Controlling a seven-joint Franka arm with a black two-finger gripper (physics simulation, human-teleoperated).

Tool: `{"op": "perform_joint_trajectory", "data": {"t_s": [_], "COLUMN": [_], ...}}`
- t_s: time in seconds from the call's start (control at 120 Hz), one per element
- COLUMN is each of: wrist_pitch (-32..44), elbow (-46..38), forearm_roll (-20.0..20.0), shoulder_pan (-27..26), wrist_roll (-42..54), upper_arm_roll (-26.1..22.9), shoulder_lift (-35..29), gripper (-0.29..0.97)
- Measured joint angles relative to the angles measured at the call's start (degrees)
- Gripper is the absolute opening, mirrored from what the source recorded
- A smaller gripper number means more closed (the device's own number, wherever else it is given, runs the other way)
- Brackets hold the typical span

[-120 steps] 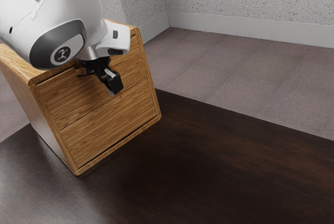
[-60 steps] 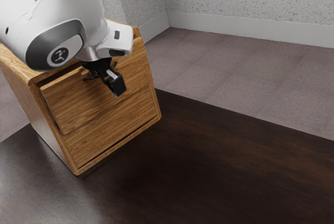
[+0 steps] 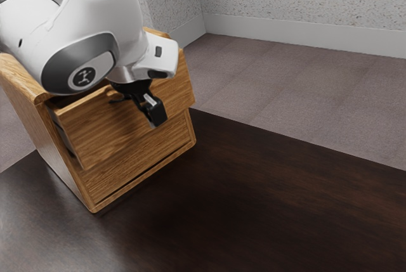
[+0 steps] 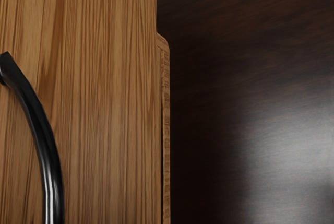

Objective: Pull the drawer handle with one arm to open the drawer

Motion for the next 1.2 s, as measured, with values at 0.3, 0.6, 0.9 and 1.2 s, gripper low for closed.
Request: {"op": "perform_joint_trajectory", "data": {"t_s": [0.3,0.6,0.9,1.2], "wrist_pitch": [-0.8,-1.8,-3.6,-4.8], "elbow": [-1.1,-1.2,-1.0,-0.9], "forearm_roll": [0.4,1.5,3.8,4.6], "shoulder_pan": [-0.2,0.4,0.6,0.6], "wrist_roll": [-0.7,-1.6,-3.1,-4.7], "upper_arm_roll": [-1.5,-4.2,-6.6,-8.9], "shoulder_lift": [-0.9,-0.6,-0.2,0.1], "gripper": [0.67,0.68,0.67,0.68]}}
